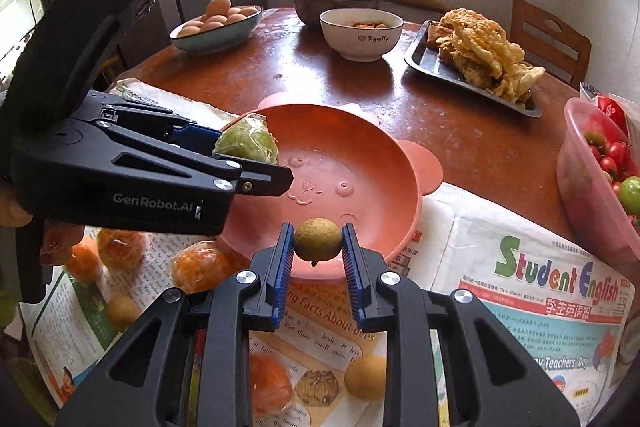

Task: Organize fruits
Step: 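Carry both fruits into the orange plate and open both tools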

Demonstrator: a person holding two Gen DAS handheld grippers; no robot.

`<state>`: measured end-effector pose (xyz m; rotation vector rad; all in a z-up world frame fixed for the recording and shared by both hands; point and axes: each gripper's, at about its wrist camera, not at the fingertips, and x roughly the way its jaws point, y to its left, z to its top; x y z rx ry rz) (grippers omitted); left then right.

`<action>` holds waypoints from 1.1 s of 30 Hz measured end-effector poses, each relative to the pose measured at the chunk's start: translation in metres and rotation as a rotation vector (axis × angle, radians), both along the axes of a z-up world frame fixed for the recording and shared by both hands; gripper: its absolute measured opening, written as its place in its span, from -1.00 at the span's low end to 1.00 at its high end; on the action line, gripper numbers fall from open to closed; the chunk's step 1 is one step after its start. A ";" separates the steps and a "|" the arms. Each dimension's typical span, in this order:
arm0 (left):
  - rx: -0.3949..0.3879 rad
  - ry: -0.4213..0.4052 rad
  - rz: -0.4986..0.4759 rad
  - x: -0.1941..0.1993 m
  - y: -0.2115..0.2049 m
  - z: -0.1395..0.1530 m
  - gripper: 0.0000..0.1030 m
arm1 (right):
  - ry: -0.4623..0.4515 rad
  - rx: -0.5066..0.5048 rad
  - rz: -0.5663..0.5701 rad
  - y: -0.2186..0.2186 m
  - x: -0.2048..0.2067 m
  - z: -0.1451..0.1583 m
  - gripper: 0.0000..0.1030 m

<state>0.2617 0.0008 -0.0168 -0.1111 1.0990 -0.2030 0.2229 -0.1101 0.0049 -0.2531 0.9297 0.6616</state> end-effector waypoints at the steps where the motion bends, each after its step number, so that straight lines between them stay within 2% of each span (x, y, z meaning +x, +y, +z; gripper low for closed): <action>1: 0.000 0.004 -0.001 0.002 0.000 -0.002 -0.19 | 0.001 -0.001 0.000 0.000 0.000 -0.001 -0.54; 14: -0.008 0.010 -0.013 0.007 -0.002 -0.009 -0.18 | 0.013 -0.014 0.012 0.006 0.009 -0.005 -0.53; 16: -0.008 0.009 -0.013 0.006 -0.002 -0.009 -0.18 | 0.012 -0.014 0.014 0.006 0.009 -0.005 -0.49; 18: -0.009 0.010 -0.015 0.007 -0.002 -0.009 -0.18 | 0.006 -0.014 0.011 0.006 0.008 -0.004 -0.35; 26: -0.019 0.000 -0.015 0.006 -0.001 -0.006 -0.15 | -0.010 -0.013 0.002 0.002 0.002 0.000 -0.26; 33: -0.020 -0.038 -0.005 -0.001 0.003 0.010 0.01 | -0.025 -0.005 -0.003 -0.001 -0.005 0.007 -0.11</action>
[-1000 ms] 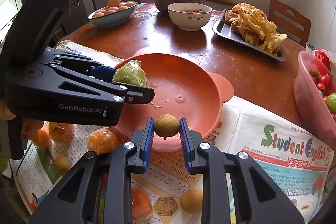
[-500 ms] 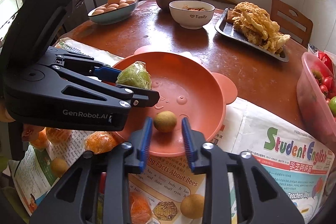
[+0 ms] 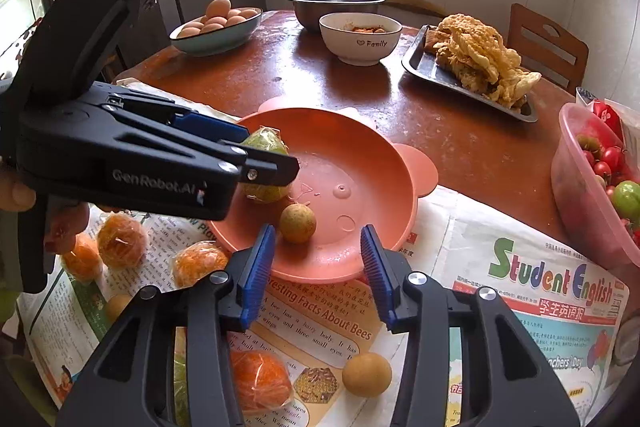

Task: Organize fruits
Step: 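Carry both fruits into the orange plate and open both tools, then withdraw both tools from the plate toward the remaining fruits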

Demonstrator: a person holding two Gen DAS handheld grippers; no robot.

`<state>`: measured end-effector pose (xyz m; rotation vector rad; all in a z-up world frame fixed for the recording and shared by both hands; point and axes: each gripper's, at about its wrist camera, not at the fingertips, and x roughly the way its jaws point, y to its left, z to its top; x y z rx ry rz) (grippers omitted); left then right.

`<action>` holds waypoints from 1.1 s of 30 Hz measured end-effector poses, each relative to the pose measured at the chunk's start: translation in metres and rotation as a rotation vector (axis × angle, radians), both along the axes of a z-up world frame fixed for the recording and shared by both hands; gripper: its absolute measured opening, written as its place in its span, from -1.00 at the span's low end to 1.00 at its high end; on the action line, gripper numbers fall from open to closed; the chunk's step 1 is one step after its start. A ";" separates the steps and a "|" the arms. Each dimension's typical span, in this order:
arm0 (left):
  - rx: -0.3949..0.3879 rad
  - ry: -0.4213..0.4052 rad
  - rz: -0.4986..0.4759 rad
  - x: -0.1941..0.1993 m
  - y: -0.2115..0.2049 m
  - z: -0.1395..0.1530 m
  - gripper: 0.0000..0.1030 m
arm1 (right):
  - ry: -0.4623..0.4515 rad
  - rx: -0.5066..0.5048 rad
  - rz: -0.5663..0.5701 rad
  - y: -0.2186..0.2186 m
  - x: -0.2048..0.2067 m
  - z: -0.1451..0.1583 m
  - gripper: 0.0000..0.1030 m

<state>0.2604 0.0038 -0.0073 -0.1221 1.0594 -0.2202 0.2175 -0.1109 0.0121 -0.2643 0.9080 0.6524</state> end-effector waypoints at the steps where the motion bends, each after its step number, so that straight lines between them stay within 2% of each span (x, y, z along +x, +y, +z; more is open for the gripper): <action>1: 0.001 -0.008 0.003 -0.002 0.001 0.003 0.05 | -0.002 0.002 -0.002 0.000 -0.001 0.001 -0.09; 10: 0.024 -0.076 0.023 -0.021 0.006 0.023 0.32 | -0.026 0.025 -0.027 -0.008 -0.008 0.013 0.07; 24: 0.046 -0.162 0.098 -0.048 0.025 0.052 0.81 | -0.100 0.083 -0.091 -0.030 -0.022 0.044 0.51; 30: 0.067 -0.195 0.130 -0.062 0.034 0.062 0.81 | -0.136 0.112 -0.109 -0.036 -0.031 0.059 0.74; 33: 0.061 -0.209 0.136 -0.072 0.038 0.067 0.81 | -0.150 0.123 -0.111 -0.038 -0.039 0.065 0.78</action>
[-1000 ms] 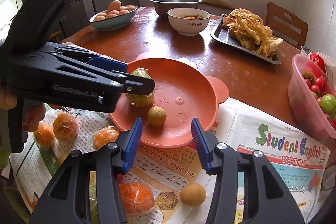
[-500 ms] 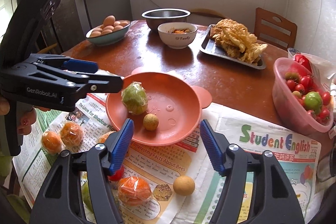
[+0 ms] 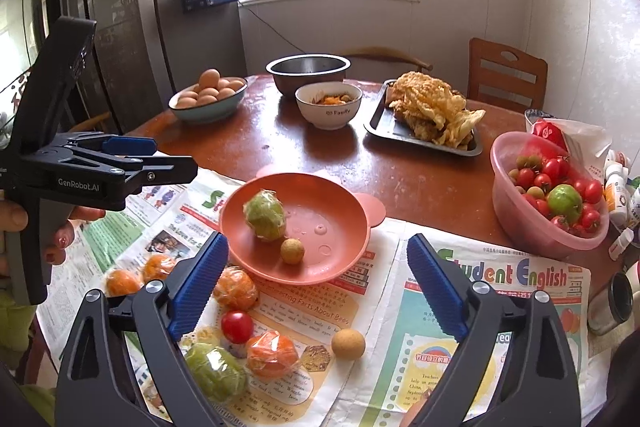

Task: Organize fruits
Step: 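Withdraw both tools from the plate toward the remaining fruits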

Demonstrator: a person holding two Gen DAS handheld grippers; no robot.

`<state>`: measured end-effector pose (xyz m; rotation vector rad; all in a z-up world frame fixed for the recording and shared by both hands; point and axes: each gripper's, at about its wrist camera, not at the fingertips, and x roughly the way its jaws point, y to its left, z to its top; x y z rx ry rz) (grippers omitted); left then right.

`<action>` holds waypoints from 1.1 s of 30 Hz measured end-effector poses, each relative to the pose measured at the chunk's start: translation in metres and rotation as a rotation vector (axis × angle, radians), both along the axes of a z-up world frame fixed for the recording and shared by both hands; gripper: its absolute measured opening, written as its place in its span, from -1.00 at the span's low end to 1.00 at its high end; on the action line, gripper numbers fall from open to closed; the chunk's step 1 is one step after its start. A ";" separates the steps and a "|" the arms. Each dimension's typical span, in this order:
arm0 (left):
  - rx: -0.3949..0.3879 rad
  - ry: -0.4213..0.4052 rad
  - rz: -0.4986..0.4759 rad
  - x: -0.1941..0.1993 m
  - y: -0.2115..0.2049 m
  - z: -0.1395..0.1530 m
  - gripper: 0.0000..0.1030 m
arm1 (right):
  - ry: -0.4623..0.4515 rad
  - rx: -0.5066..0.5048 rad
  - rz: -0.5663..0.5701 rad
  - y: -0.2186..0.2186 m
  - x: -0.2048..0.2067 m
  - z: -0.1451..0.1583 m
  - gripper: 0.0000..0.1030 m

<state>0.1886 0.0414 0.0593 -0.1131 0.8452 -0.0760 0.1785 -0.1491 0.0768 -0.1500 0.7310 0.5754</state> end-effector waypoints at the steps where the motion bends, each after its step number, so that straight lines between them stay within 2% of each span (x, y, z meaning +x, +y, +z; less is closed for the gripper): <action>1: 0.002 -0.008 0.002 -0.004 0.001 0.002 0.81 | -0.004 0.003 -0.004 0.000 -0.003 0.002 0.79; 4: 0.024 -0.029 0.010 -0.018 0.002 0.005 0.81 | -0.010 0.013 0.001 0.000 -0.012 0.006 0.81; 14: 0.030 -0.052 0.032 -0.051 0.009 0.005 0.81 | -0.017 0.025 0.009 0.003 -0.042 0.008 0.85; 24: 0.041 -0.003 0.052 -0.076 0.022 -0.013 0.81 | 0.006 0.020 0.016 0.006 -0.066 0.000 0.87; 33: 0.067 0.051 0.053 -0.095 0.028 -0.040 0.81 | 0.059 0.000 0.019 0.013 -0.081 -0.022 0.88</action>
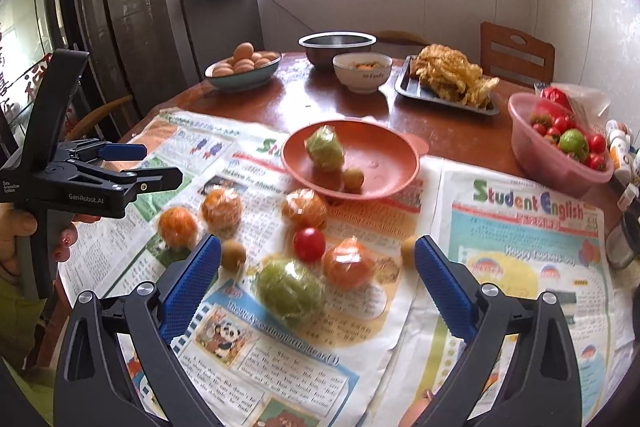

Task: Organize fruits
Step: 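Withdraw both tools from the plate toward the remaining fruits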

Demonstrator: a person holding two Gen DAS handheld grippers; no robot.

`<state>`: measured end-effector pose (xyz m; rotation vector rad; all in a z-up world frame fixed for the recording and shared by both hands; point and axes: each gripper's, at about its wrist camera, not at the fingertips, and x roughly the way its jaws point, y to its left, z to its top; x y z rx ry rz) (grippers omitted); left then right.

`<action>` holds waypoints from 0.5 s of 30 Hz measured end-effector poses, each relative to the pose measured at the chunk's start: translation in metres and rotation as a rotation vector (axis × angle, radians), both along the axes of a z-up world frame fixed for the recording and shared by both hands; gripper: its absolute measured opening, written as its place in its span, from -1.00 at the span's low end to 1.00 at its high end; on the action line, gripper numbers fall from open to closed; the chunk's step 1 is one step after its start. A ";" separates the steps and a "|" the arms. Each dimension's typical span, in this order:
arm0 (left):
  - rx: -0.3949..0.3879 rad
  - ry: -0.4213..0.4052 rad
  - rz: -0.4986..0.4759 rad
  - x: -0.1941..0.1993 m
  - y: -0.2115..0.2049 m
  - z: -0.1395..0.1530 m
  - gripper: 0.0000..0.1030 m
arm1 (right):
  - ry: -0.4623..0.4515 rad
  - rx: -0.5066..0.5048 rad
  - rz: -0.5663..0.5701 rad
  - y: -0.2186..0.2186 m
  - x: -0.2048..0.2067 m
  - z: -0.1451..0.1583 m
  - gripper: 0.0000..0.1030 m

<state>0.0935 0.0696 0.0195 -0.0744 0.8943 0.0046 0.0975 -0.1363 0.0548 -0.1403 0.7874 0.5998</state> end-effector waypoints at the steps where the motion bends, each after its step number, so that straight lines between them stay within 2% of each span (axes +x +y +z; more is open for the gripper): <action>1: 0.000 0.012 -0.005 -0.002 -0.001 -0.005 0.81 | 0.009 -0.003 -0.003 0.000 -0.002 -0.003 0.88; 5: 0.035 0.029 -0.009 -0.008 -0.004 -0.016 0.81 | 0.035 -0.008 -0.011 0.001 -0.007 -0.013 0.88; 15: 0.038 0.058 -0.028 -0.019 -0.005 -0.032 0.81 | 0.076 -0.022 -0.040 0.003 -0.015 -0.030 0.88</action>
